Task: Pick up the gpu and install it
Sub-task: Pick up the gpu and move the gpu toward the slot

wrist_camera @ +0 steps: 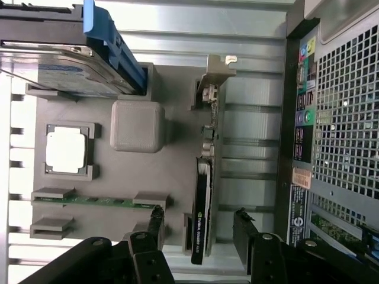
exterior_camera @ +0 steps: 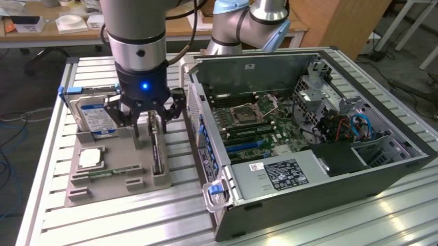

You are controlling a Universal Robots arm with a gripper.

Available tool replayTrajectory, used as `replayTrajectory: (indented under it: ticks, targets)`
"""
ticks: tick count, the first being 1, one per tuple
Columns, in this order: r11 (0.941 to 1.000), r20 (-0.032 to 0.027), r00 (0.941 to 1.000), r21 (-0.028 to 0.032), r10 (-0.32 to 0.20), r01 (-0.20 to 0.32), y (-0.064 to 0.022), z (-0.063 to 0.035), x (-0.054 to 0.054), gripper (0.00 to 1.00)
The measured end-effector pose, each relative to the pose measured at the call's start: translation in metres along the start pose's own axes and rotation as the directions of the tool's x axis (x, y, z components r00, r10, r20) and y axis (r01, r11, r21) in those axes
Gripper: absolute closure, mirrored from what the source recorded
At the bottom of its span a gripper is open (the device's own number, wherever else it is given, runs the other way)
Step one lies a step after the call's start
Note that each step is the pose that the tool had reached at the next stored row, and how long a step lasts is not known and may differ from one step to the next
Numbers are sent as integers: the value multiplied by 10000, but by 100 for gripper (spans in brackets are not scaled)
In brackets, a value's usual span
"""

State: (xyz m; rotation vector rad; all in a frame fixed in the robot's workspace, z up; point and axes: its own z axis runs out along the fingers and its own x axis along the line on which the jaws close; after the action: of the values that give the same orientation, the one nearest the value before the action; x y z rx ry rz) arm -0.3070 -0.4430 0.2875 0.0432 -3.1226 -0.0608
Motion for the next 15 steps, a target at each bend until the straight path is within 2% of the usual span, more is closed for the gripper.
replayTrajectory:
  ticks: [10, 15]
  targets:
    - [10000, 14, 10000, -3, 0, 0, -20, 181, -3, 41]
    - [9994, 41, 9994, -9, 354, -354, -23, 259, -5, 41]
